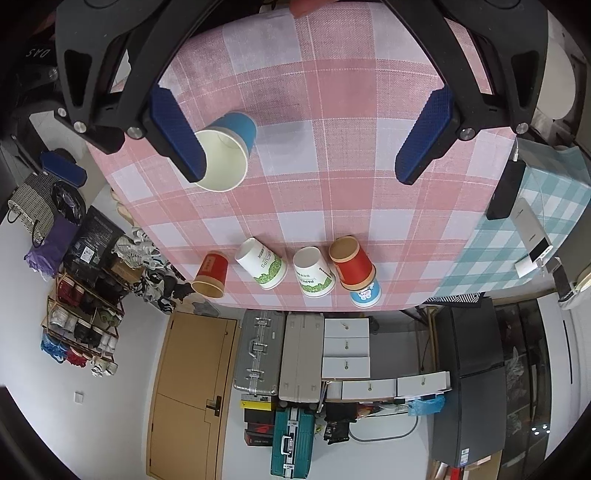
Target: Flip cup upright
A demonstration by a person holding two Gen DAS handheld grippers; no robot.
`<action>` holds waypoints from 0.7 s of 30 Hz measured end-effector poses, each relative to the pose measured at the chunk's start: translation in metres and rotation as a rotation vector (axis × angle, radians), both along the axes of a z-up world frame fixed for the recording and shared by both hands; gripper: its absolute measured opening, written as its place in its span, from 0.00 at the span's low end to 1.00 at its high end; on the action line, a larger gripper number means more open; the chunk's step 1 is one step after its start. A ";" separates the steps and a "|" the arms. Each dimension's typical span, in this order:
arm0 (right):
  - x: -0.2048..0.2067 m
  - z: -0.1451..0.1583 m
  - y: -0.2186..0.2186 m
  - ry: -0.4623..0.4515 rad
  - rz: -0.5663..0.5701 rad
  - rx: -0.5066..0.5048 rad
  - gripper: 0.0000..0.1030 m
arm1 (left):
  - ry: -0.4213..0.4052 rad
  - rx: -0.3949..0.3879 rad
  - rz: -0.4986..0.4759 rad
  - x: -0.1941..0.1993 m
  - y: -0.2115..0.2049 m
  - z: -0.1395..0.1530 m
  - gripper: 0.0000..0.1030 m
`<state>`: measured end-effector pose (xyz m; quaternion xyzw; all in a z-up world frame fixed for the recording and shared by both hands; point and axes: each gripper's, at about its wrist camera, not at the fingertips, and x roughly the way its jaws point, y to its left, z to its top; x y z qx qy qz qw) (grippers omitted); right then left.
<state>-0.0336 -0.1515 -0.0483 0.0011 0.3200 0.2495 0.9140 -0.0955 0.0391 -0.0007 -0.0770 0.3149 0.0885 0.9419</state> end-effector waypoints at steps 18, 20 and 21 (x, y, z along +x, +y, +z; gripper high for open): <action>-0.001 0.003 0.003 -0.021 0.018 0.020 0.95 | -0.007 0.000 -0.004 -0.006 -0.002 0.003 0.99; -0.001 0.002 0.003 -0.024 0.014 0.016 0.95 | -0.009 -0.004 -0.005 -0.005 -0.003 0.002 0.99; -0.001 0.002 0.003 -0.024 0.009 0.012 0.95 | -0.010 -0.004 -0.005 -0.005 -0.003 0.002 0.99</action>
